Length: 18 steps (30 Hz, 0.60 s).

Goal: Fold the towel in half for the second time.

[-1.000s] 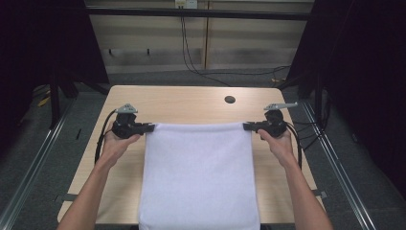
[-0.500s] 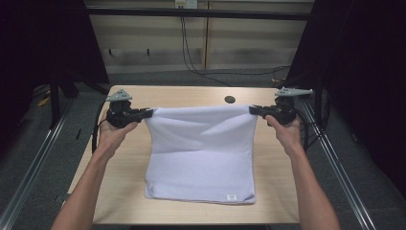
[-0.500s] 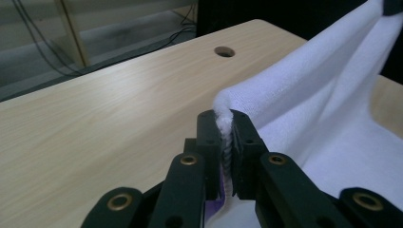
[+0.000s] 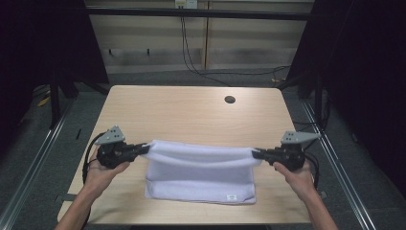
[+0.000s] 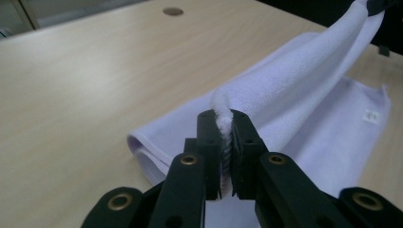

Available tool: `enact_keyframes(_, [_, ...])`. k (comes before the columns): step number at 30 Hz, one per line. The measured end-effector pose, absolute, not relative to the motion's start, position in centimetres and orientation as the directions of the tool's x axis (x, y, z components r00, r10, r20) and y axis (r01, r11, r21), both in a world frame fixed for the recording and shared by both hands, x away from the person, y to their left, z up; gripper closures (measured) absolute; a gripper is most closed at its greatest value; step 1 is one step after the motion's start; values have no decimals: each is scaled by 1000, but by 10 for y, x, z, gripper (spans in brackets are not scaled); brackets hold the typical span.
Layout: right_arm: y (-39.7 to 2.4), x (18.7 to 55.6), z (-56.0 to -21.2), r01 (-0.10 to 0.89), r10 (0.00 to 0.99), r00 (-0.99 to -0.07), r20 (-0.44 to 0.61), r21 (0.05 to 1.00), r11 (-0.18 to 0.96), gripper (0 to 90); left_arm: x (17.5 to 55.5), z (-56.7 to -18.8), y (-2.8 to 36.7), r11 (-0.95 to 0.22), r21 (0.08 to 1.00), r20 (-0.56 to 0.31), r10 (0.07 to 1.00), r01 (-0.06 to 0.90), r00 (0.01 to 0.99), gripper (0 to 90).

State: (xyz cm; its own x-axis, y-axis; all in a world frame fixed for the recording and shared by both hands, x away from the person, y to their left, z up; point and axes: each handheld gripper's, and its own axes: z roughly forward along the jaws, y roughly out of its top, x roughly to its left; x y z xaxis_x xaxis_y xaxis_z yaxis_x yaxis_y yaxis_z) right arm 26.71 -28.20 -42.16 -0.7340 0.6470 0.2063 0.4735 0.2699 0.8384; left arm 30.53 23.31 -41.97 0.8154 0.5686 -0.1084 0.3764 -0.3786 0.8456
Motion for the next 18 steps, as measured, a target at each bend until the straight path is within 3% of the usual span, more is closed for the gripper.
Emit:
enact_keyframes(7, [-272, 230, -455, 541, 627, -739, 246, 771, 335, 847, 272, -464, 236, -445, 775, -166, 542, 449, 824, 834])
enact_keyframes(11, [-269, 216, -473, 586, 608, -743, 279, 711, 389, 782, 259, -476, 238, -466, 755, -184, 524, 461, 831, 807])
enact_keyframes(18, [-272, 198, -477, 597, 604, -742, 290, 696, 399, 667, 242, -475, 239, -478, 744, -210, 497, 467, 842, 664])
